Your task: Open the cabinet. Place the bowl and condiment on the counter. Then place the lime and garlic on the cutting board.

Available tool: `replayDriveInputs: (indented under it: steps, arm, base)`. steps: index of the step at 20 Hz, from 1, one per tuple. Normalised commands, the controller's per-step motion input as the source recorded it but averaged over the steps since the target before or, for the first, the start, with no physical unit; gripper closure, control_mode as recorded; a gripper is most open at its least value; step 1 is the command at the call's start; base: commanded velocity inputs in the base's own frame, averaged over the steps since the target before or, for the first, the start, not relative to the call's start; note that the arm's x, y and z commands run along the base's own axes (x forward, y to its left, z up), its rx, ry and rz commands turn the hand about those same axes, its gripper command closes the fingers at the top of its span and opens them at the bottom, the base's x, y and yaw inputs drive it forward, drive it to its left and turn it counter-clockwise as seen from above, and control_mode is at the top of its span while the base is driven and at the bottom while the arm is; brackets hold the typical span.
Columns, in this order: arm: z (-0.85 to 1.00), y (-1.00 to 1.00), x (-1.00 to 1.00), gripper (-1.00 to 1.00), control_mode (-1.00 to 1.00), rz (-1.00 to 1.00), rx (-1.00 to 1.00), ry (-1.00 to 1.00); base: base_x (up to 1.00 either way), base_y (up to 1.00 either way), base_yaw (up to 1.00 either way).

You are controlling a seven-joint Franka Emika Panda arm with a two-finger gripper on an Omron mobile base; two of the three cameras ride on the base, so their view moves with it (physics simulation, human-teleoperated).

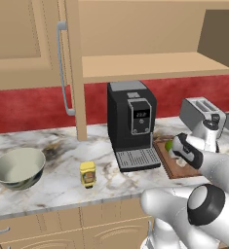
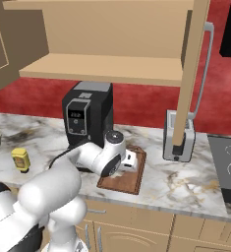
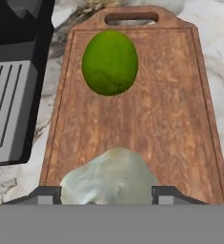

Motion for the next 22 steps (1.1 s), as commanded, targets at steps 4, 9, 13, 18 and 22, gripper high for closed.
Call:
replayDriveInputs:
  steps: [4, 9, 13, 18, 22]
  arm:
    - [0.14, 0.00, 0.05, -1.00, -1.00, 0.00, -0.01, -0.10]
    - [0.24, 0.00, 0.05, -1.00, -1.00, 0.00, -0.01, -0.14]
    - [0.49, 0.47, -0.47, -1.00, -1.00, 0.00, -0.12, -0.21]
    - [0.81, 0.99, -0.53, -1.00, -1.00, 0.00, -0.24, -0.16]
    - [1.00, 1.00, -0.25, -1.00, -1.00, 0.00, -0.27, -0.02]
  base:
    - [0.00, 0.00, 0.00]
    - [0.00, 0.00, 0.00]
    - [0.00, 0.00, 0.00]
    - [0.00, 0.00, 0.00]
    - [0.00, 0.00, 0.00]
